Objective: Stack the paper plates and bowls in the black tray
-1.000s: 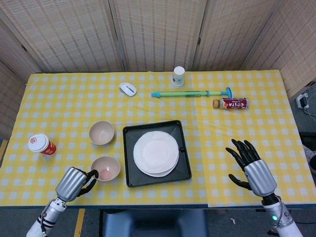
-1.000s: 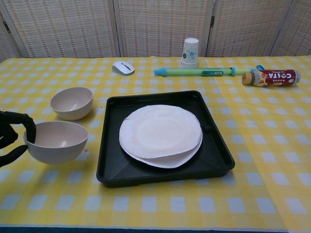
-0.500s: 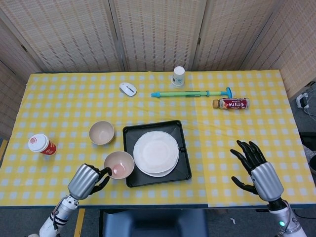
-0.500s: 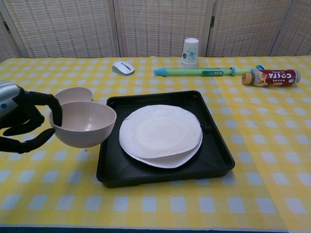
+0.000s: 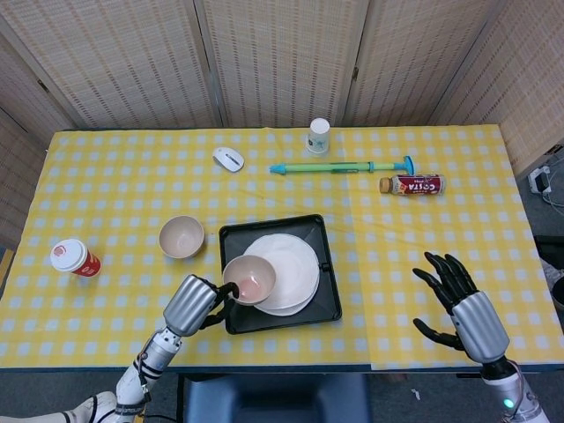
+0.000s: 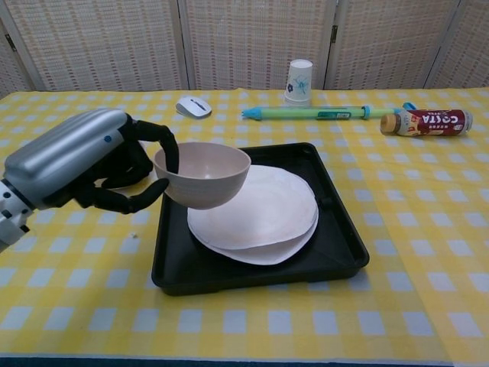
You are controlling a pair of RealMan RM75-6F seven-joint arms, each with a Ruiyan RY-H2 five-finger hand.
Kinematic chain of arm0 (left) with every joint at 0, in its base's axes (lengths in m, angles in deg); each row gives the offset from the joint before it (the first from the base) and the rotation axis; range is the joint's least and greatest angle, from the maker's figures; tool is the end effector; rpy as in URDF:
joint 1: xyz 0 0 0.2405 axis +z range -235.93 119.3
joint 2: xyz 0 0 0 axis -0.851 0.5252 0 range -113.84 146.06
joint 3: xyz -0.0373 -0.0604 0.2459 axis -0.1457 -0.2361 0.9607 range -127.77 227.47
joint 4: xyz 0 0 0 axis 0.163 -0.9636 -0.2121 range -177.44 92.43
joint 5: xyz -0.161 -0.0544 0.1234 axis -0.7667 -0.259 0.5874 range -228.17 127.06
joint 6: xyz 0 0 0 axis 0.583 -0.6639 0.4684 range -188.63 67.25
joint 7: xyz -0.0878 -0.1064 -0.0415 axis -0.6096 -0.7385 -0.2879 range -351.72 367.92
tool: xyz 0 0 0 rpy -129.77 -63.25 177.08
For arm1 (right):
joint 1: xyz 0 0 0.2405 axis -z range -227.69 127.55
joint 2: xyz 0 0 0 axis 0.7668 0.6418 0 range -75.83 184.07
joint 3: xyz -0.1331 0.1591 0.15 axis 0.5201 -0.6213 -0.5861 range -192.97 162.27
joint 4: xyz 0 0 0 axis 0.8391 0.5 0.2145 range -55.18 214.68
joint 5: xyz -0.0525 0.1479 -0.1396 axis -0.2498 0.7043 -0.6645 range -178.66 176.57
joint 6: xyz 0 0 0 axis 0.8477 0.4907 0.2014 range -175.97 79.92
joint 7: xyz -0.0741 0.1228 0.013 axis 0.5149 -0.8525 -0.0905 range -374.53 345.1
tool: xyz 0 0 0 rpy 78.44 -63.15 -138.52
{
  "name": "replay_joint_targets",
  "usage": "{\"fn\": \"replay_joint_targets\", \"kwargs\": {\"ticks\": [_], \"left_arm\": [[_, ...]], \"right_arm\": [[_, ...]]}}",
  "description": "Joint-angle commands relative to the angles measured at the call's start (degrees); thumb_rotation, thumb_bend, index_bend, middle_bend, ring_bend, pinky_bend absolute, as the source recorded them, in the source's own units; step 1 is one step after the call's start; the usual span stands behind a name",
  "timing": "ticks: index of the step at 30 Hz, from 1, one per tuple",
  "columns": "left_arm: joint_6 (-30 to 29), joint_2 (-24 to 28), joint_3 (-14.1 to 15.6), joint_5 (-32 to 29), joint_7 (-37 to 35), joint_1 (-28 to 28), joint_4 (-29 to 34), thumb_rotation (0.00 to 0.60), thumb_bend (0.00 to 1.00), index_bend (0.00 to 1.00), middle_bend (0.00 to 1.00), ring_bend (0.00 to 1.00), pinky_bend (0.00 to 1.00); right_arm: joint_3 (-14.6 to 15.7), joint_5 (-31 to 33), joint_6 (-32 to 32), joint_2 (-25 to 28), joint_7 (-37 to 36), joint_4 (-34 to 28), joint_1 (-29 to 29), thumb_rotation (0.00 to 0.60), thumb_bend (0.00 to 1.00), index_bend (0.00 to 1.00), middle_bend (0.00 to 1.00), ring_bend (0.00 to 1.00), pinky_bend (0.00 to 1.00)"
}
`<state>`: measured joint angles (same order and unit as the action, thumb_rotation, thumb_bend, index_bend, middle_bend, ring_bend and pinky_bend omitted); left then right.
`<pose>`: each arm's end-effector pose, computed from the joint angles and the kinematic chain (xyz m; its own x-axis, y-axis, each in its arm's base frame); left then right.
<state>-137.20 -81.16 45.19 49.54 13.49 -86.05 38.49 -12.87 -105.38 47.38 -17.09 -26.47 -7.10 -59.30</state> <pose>-0.1377 0.2502 -0.0242 0.2051 0.0452 0.9777 0.7814 -0.6091 -0.1357 -0.2602 -0.1742 0.1218 0.1587 0.0219 0.9871 -0.9017 -0.4041 0.1540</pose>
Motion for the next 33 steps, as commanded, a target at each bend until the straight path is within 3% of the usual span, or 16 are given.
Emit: {"fn": "replay_joint_targets", "kwargs": {"ticks": [1, 19, 33], "left_arm": [[2.48, -3.05, -1.8, -2.26, -1.77, -2.32, -2.77, 0.6, 0.5, 0.54, 1.0, 0.99, 1.0], [3.83, -17.48, -6.97, -6.96, -6.21, -10.14, -20.88, 0.6, 0.5, 0.54, 1.0, 0.99, 1.0], [5.19, -23.19, -6.76, -9.61, -10.11, -13.23, -30.84, 0.6, 0.5, 0.53, 1.0, 1.0, 1.0]], "right_arm": [[-0.14, 0.22, -0.04, 0.1, -0.17, -0.1, 0.06, 0.6, 0.26, 0.15, 0.0, 0.0, 0.0], [-1.08, 2.17, 0.77, 2.0, -3.05, -0.29, 1.17, 0.6, 0.26, 0.15, 0.0, 0.0, 0.0], [-1.81, 4.64, -1.27, 2.12, -1.52, -0.63, 1.47, 0.6, 0.26, 0.15, 0.0, 0.0, 0.0]]}}
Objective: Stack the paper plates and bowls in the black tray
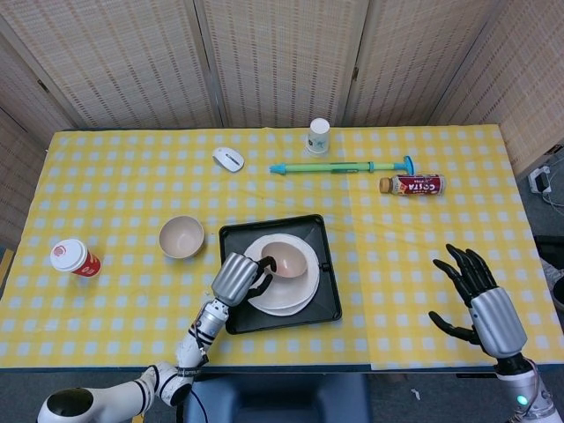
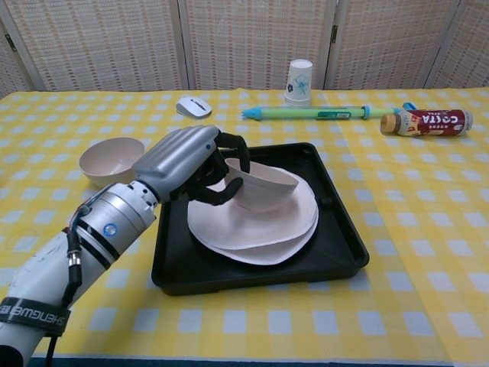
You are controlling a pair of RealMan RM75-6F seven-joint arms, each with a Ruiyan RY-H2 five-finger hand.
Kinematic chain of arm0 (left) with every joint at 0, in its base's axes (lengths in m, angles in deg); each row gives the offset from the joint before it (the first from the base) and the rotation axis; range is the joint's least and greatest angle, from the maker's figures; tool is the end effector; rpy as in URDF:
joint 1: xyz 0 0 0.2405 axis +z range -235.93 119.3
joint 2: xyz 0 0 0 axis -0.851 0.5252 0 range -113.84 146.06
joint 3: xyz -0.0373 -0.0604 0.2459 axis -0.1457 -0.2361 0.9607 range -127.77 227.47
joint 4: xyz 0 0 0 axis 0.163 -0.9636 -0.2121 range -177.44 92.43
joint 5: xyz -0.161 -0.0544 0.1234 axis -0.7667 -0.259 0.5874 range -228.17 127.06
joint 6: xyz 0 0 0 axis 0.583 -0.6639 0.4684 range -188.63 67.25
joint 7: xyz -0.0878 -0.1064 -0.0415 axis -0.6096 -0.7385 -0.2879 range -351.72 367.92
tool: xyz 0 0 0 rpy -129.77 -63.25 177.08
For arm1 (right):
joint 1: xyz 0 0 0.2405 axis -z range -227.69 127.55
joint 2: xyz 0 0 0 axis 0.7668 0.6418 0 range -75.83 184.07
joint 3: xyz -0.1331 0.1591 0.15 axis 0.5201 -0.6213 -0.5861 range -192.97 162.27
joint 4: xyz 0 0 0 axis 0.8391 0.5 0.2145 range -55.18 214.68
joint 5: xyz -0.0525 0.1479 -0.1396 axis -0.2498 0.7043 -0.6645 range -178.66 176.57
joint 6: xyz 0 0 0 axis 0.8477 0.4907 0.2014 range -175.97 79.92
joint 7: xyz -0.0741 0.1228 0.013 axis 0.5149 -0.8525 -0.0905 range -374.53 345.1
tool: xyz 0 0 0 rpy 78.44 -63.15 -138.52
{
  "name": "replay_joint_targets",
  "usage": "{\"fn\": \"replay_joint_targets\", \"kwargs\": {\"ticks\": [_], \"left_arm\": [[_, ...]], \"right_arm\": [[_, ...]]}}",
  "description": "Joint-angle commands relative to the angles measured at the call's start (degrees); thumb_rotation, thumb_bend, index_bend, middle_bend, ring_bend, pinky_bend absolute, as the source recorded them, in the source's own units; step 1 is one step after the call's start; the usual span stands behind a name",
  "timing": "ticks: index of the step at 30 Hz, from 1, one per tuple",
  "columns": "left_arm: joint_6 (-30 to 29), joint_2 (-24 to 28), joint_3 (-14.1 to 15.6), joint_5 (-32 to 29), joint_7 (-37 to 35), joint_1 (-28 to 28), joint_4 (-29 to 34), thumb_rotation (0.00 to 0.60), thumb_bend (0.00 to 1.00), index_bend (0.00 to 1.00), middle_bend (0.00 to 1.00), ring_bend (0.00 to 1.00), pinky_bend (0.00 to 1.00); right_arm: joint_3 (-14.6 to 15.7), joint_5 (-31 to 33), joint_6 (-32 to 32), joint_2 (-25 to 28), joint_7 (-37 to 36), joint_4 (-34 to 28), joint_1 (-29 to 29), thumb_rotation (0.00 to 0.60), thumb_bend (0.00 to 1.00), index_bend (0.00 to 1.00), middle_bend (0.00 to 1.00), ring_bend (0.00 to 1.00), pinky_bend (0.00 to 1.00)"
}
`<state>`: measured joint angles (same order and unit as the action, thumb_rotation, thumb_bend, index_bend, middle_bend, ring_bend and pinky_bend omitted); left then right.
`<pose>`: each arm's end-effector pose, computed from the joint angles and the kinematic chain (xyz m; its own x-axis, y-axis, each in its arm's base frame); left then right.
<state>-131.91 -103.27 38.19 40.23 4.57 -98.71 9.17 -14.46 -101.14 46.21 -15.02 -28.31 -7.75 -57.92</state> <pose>-0.0977 0.3122 -0.1110 0.1531 0.0777 0.9851 0.8321 -0.5478 -0.0861 -0.2744 -0.1774 0.1365 0.1571 0.0360 0.9869 -0.9354 -0.3152 0.1603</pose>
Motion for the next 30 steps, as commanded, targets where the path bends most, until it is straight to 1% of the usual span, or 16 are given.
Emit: {"fn": "replay_joint_targets", "kwargs": {"ticks": [1, 2, 3, 5, 6, 7, 8, 9, 12, 14, 22, 27, 29, 30], "left_arm": [[-0.15, -1.25, 0.41, -0.28, -1.6, -0.65, -1.9, 0.6, 0.5, 0.53, 1.0, 1.0, 1.0], [-0.13, -1.32, 0.77, -0.21, -2.14, -0.71, -2.2, 0.6, 0.5, 0.51, 1.0, 1.0, 1.0], [0.08, -1.21, 1.14, -0.16, -2.47, -0.75, -2.24, 0.6, 0.5, 0.45, 1.0, 1.0, 1.0], [0.86, -0.53, 1.7, -0.35, -2.53, -0.79, -1.54, 0.6, 0.49, 0.26, 1.0, 1.0, 1.0], [0.92, -0.21, 1.74, -0.51, -2.52, -0.75, -1.0, 0.6, 0.47, 0.16, 1.0, 0.99, 1.0], [1.02, 0.23, 1.75, -0.76, -2.4, -0.67, -0.19, 0.6, 0.43, 0.09, 1.0, 0.99, 1.0], [1.12, 0.6, 1.76, -0.98, -2.17, -0.59, 0.52, 0.6, 0.39, 0.03, 1.0, 0.99, 1.0], [1.05, 0.97, 1.78, -1.1, -1.9, -0.49, 1.24, 0.6, 0.35, 0.0, 1.0, 0.99, 1.0], [0.35, 2.22, 2.02, -1.18, -0.41, -0.06, 3.47, 0.6, 0.29, 0.0, 1.0, 0.99, 1.0], [-0.11, 3.46, 2.26, -1.3, 0.83, 0.44, 5.6, 0.6, 0.28, 0.0, 1.0, 0.99, 1.0], [-1.59, 10.09, 3.37, -2.18, 6.65, 3.18, 16.49, 0.6, 0.28, 0.0, 1.0, 0.99, 1.0], [-2.12, 14.86, 4.16, -2.67, 11.8, 4.81, 23.24, 0.6, 0.27, 0.0, 1.0, 0.99, 1.0], [-3.82, 17.73, 5.14, -1.65, 12.41, 6.1, 25.55, 0.6, 0.26, 0.0, 1.0, 0.97, 1.0], [-5.09, 19.12, 5.69, -0.98, 12.15, 6.93, 26.05, 0.6, 0.26, 0.0, 1.0, 0.94, 1.0]], "right_arm": [[-0.37, 0.63, -0.12, 0.04, 0.43, 0.0, 0.13, 0.6, 0.26, 0.15, 0.0, 0.0, 0.0], [-0.5, 0.82, -0.1, 0.01, 0.42, 0.0, 0.2, 0.6, 0.26, 0.15, 0.0, 0.0, 0.0], [-0.54, 0.87, -0.13, 0.01, 0.39, 0.03, 0.22, 0.6, 0.26, 0.15, 0.0, 0.0, 0.0], [-0.54, 0.84, -0.22, -0.02, 0.39, 0.13, 0.25, 0.6, 0.26, 0.15, 0.0, 0.0, 0.0], [-0.53, 0.78, -0.25, -0.03, 0.39, 0.14, 0.25, 0.6, 0.26, 0.15, 0.0, 0.0, 0.0], [-0.5, 0.67, -0.23, -0.04, 0.37, 0.12, 0.28, 0.6, 0.26, 0.15, 0.0, 0.0, 0.0], [-0.5, 0.6, -0.2, -0.06, 0.39, 0.11, 0.3, 0.6, 0.26, 0.15, 0.0, 0.0, 0.0], [-0.49, 0.5, -0.13, -0.06, 0.43, 0.09, 0.34, 0.6, 0.26, 0.15, 0.0, 0.0, 0.0], [-0.46, 0.18, 0.12, -0.18, 0.71, 0.11, 0.49, 0.6, 0.26, 0.15, 0.0, 0.0, 0.0], [-0.35, -0.06, 0.02, -0.27, 0.85, 0.12, 0.49, 0.6, 0.26, 0.15, 0.0, 0.0, 0.0], [0.07, -1.36, -0.25, -0.74, 1.67, 0.29, 0.33, 0.6, 0.26, 0.15, 0.0, 0.0, 0.0], [0.45, -2.44, -0.49, -1.35, 2.74, 0.74, 0.16, 0.6, 0.26, 0.15, 0.0, 0.0, 0.0], [0.77, -2.66, -0.9, -1.47, 2.73, 0.78, 0.09, 0.6, 0.26, 0.15, 0.0, 0.0, 0.0], [0.85, -2.76, -1.0, -1.45, 2.7, 0.8, 0.03, 0.6, 0.26, 0.15, 0.0, 0.0, 0.0]]}}
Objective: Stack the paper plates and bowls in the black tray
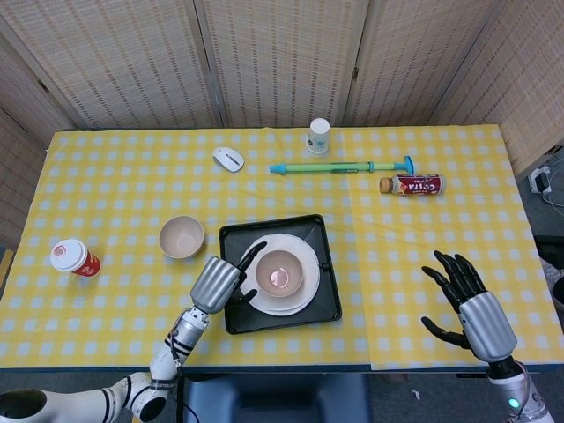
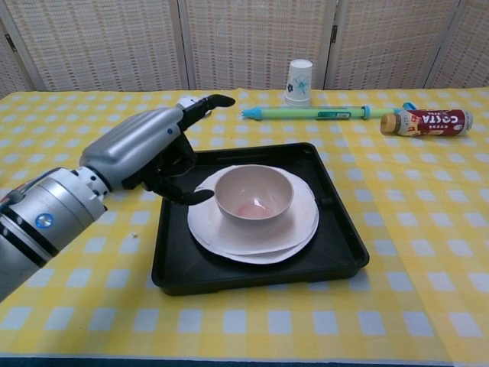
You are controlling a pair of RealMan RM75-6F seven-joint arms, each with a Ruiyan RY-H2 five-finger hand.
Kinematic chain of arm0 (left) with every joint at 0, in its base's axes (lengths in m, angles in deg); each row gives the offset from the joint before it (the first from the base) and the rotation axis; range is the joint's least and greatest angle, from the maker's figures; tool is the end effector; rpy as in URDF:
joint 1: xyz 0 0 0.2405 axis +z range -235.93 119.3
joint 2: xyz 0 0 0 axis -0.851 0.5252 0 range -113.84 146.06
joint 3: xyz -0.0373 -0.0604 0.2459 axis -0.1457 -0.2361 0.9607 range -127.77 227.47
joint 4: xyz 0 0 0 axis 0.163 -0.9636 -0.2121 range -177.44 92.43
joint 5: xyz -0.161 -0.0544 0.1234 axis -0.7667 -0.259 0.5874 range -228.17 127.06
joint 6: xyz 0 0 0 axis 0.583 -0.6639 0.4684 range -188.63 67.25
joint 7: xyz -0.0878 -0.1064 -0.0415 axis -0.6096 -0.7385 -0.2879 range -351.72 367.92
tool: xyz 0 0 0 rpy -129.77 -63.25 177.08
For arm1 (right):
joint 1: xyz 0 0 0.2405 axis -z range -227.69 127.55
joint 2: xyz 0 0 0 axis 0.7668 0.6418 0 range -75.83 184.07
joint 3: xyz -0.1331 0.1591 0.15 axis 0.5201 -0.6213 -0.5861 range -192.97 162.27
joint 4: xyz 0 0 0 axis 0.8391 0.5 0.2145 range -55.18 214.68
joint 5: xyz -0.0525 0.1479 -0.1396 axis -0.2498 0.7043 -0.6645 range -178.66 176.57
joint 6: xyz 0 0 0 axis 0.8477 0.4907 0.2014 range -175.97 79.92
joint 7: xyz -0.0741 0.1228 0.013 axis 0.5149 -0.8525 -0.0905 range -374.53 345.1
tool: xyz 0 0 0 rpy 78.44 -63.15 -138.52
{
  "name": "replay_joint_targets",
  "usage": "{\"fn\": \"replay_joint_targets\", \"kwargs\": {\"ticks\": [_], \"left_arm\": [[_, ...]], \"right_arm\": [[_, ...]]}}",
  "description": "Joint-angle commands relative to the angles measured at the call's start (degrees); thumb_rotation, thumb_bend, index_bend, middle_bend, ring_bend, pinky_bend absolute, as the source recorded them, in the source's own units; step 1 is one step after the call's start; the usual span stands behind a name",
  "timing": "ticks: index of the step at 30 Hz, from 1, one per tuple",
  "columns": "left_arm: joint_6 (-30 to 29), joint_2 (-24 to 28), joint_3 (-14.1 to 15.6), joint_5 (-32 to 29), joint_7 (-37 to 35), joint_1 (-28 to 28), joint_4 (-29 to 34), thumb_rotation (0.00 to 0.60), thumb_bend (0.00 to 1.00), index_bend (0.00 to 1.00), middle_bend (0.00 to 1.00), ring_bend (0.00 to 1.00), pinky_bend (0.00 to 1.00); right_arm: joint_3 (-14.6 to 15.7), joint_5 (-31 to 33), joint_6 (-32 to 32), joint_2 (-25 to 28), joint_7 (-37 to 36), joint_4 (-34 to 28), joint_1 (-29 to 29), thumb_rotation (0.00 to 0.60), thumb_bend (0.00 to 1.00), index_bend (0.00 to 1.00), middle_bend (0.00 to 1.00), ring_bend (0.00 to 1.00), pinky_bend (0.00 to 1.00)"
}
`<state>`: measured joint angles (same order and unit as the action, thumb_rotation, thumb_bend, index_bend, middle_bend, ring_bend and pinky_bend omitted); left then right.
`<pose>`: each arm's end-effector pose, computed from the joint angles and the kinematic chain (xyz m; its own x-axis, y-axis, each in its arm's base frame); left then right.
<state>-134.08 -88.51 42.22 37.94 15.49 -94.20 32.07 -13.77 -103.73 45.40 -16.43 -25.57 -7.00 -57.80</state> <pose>-0.1118 0.2892 -0.0554 0.2004 0.0609 0.9778 0.8258 -0.5476 -0.1351 -0.2706 -0.1726 0.1241 0.1967 0.0151 0.9803 -0.9176 -0.3495 0.1895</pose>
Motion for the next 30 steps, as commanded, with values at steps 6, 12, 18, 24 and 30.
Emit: {"fn": "replay_joint_targets", "kwargs": {"ticks": [6, 12, 18, 24, 30], "left_arm": [[-10.8, 15.27, 6.65, 3.17, -1.02, 10.21, 2.57, 0.6, 0.26, 0.24, 0.63, 0.51, 0.63], [-19.25, 23.76, 9.54, 1.48, -8.23, 19.36, 1.2, 0.6, 0.26, 0.27, 0.45, 0.31, 0.38], [-26.07, 27.4, 9.02, 1.34, -11.2, 24.77, 1.17, 0.6, 0.26, 0.28, 0.45, 0.29, 0.34], [-23.72, 27.44, 8.14, 3.57, -13.23, 23.16, 1.69, 0.6, 0.26, 0.28, 0.48, 0.34, 0.46], [-13.78, 25.22, 5.8, 3.36, -12.88, 16.87, 1.67, 0.6, 0.26, 0.33, 0.88, 0.73, 0.83]], "right_arm": [[0.33, -0.3, -1.66, -0.33, 0.64, 0.33, -0.77, 0.6, 0.26, 0.16, 0.0, 0.0, 0.0], [-0.11, -0.51, -5.58, -1.58, 2.86, -0.65, -3.2, 0.6, 0.26, 0.24, 0.0, 0.0, 0.0], [-1.81, -0.54, -14.67, -2.38, 10.0, -5.29, -9.01, 0.6, 0.26, 0.29, 0.0, 0.0, 0.0], [-1.09, -0.46, -12.86, -4.28, 10.46, -5.95, -8.13, 0.6, 0.26, 0.3, 0.0, 0.0, 0.0], [0.03, -1.88, -5.96, -4.87, 7.64, -2.9, -4.98, 0.6, 0.26, 0.3, 0.0, 0.0, 0.0]]}}
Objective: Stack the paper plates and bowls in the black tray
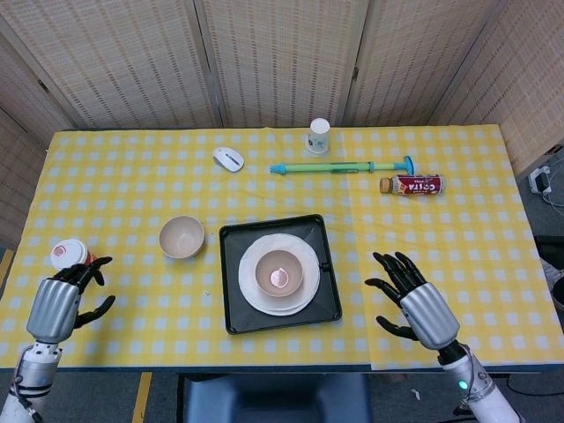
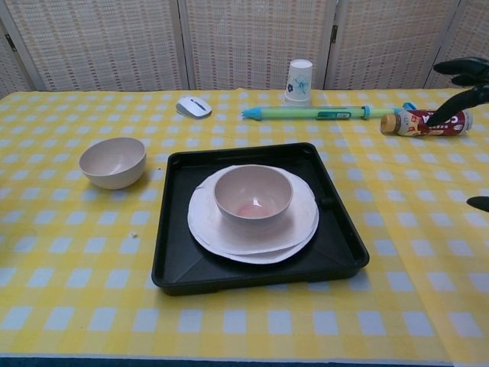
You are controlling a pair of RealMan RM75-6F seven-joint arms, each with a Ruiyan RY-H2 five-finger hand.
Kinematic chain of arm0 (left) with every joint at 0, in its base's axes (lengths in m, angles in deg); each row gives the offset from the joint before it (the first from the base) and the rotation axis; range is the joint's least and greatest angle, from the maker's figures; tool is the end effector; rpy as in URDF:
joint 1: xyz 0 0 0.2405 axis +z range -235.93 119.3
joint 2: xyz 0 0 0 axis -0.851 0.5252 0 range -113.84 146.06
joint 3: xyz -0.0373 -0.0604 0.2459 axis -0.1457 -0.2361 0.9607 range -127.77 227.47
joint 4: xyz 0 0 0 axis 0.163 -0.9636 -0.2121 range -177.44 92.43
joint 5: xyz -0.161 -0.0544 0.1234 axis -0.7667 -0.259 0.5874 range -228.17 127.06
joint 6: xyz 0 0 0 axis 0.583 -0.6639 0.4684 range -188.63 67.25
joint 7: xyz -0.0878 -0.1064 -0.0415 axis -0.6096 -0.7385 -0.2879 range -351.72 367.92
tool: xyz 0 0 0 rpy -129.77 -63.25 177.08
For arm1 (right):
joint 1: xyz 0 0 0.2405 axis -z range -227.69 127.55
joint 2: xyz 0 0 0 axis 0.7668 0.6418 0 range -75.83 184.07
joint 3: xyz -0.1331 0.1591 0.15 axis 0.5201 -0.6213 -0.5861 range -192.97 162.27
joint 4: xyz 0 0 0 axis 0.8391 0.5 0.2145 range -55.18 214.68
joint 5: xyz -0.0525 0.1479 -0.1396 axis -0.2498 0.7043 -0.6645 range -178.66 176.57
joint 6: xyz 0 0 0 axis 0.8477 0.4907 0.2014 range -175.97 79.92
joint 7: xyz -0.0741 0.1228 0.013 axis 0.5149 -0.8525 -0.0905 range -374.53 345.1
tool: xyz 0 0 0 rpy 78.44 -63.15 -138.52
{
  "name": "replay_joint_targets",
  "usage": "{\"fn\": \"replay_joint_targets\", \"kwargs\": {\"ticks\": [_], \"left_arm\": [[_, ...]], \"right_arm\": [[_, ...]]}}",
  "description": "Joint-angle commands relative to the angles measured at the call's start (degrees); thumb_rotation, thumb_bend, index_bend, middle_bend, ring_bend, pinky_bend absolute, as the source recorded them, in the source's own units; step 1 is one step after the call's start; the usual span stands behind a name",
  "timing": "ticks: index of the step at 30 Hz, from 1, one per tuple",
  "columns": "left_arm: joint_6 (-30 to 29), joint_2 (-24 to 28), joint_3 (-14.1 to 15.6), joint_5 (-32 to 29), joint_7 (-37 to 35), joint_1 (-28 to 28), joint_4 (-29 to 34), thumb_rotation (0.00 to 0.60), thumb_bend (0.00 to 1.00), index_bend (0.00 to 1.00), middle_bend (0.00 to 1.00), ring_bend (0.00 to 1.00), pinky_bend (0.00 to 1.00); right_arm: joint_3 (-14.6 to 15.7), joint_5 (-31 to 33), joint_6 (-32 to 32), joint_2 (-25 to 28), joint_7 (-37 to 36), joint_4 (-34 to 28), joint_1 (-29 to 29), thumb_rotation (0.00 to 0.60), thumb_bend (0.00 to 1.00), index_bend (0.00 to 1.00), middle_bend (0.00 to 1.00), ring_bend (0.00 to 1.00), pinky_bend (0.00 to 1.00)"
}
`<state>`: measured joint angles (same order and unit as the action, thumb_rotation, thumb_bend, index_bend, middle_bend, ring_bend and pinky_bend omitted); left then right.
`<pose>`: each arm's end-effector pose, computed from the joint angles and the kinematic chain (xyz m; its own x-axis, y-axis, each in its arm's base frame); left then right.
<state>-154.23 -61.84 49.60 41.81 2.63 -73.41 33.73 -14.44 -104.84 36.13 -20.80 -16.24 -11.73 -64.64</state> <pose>-0.2834 0.2261 0.1110 0.3165 -0.1494 0.9368 0.8922 -0.2885 -0.3474 -0.2248 -0.1985 0.0785 0.2549 -0.0588 0.9652 -0.8617 -0.4667 0.1991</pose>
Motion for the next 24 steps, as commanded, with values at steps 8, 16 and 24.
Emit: {"fn": "replay_joint_targets", "kwargs": {"ticks": [8, 16, 24], "left_arm": [[18.99, -7.93, -5.36, -4.4, 3.9, -11.81, -3.9, 0.6, 0.27, 0.36, 1.0, 0.87, 0.94], [27.68, -13.95, -7.21, -8.89, 3.76, -16.35, -10.07, 0.6, 0.27, 0.43, 1.0, 0.93, 1.0], [31.1, -17.33, -7.48, -10.58, 4.11, -18.39, -15.03, 0.6, 0.27, 0.48, 1.0, 0.95, 1.0]], "right_arm": [[0.42, 0.24, 7.03, -0.57, -4.51, 4.51, 3.68, 0.6, 0.26, 0.3, 0.0, 0.0, 0.0], [-0.06, 0.85, 7.53, -0.3, -5.04, 4.71, 3.83, 0.6, 0.26, 0.3, 0.0, 0.0, 0.0], [-0.33, 1.25, 7.52, -0.16, -5.28, 4.85, 3.79, 0.6, 0.26, 0.3, 0.0, 0.0, 0.0]]}}
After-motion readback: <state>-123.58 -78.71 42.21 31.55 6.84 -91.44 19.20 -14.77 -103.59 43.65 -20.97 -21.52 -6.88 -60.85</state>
